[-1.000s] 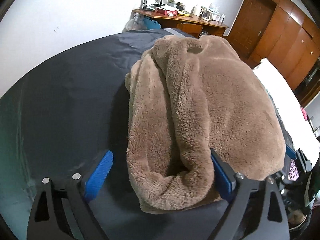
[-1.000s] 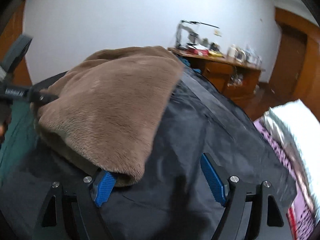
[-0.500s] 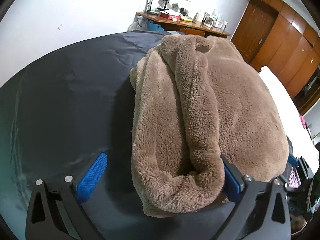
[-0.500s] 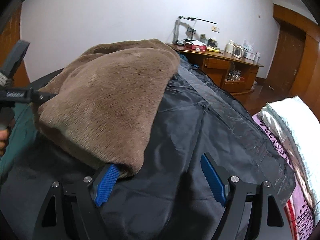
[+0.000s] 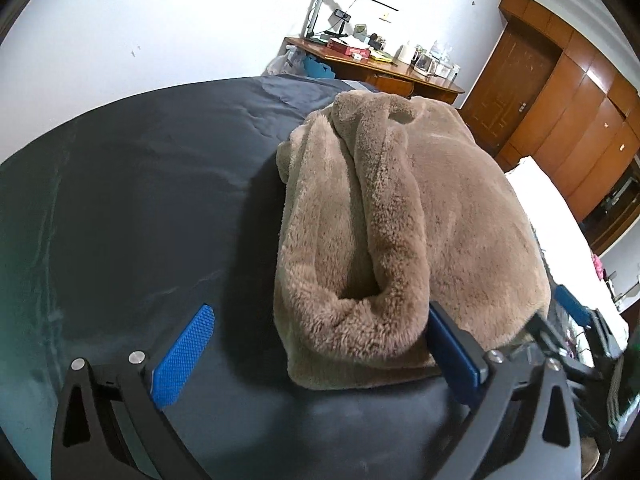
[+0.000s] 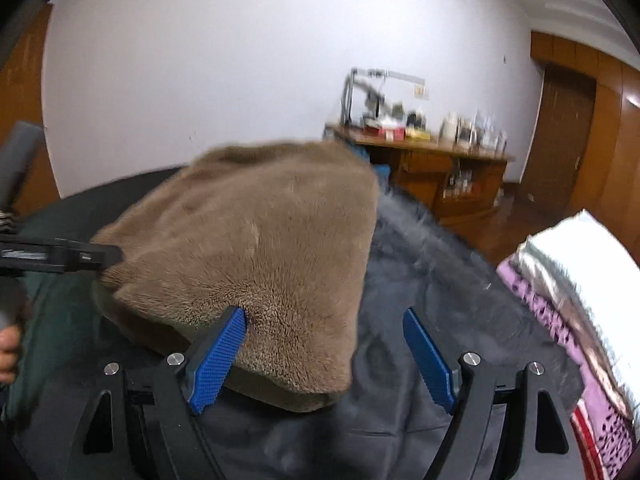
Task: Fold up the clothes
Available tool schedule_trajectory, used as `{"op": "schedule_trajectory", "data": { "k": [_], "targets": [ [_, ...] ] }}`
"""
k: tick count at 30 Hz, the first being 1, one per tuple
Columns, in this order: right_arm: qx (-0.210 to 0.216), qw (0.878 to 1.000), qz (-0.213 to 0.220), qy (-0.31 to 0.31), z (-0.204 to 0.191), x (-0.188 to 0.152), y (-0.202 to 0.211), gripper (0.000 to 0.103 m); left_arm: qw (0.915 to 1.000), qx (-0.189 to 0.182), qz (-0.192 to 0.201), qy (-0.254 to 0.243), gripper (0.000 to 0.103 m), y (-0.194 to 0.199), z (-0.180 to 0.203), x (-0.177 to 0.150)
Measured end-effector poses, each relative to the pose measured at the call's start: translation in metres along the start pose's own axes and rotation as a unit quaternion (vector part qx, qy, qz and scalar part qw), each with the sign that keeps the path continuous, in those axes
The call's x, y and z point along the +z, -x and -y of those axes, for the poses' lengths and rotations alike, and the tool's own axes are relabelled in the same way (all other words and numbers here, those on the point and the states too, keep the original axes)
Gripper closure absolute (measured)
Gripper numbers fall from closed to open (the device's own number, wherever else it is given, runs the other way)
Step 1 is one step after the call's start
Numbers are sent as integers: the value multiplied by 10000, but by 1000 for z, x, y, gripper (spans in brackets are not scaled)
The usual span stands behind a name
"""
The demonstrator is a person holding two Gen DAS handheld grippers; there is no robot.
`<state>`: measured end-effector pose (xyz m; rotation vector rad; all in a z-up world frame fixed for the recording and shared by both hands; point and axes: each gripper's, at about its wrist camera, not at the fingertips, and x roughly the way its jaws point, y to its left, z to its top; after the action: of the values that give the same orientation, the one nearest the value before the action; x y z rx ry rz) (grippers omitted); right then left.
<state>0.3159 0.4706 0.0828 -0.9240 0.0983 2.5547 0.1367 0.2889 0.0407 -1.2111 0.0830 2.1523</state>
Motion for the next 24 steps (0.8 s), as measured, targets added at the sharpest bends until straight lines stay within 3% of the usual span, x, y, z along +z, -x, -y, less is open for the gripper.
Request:
{"op": "schedule_trajectory", "data": {
  "k": [7,17,24],
  "targets": [
    [157,9974,-703,98,-12,-16,-29,20,9999,-112,-11,-48,0,-6,-4,-3],
    [111,9978,-636,-145,-25,-17,-11,20,9916,651,765,-815,0,33,16,-20],
    [-16,9968,-769,-206,-39,-25,-6,20,9885,738,938,-932,0,50,23,-23]
  ]
}}
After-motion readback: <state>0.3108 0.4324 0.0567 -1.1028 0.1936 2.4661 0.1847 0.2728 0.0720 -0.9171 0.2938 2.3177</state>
